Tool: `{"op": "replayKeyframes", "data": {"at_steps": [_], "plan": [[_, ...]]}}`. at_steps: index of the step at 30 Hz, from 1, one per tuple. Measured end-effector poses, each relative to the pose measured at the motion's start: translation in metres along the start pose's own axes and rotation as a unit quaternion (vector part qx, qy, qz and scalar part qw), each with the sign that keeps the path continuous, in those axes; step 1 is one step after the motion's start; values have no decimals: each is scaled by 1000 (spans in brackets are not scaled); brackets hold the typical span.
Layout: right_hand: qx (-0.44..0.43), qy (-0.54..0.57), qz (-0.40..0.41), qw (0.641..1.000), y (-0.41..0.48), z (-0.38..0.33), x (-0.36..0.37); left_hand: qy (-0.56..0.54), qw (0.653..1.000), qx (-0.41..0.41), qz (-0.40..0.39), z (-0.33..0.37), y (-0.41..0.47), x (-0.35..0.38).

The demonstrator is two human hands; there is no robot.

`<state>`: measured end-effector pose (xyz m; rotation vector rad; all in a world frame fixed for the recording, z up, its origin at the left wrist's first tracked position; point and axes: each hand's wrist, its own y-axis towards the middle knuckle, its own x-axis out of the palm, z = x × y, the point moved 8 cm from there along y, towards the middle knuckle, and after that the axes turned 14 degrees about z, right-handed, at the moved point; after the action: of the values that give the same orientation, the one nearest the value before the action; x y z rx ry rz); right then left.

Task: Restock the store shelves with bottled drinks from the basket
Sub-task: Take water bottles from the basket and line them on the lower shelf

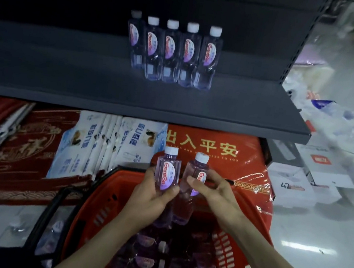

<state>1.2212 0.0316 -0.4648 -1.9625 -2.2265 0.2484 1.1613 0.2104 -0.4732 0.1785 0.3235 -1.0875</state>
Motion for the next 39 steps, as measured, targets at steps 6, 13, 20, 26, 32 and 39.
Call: {"op": "replayKeyframes", "data": {"at_steps": [6,13,20,26,32,39], "plan": [[-78,13,34,996,10,-78,-1,-14,996,83,21,56,18,-9],[-208,-26,85,974,41,-193,-18,-67,985,152,57,148,93,0],[-253,-53,137,956,101,-239,-45,-119,973,193,41,212,149,44],[-239,-99,190,947,141,-224,-67,-131,973,184,50,211,170,81],[-241,-105,203,943,156,-209,-79,-123,976,180,25,204,184,98],[-279,-182,140,932,145,-189,-75,1,981,179,73,180,179,79]]}}
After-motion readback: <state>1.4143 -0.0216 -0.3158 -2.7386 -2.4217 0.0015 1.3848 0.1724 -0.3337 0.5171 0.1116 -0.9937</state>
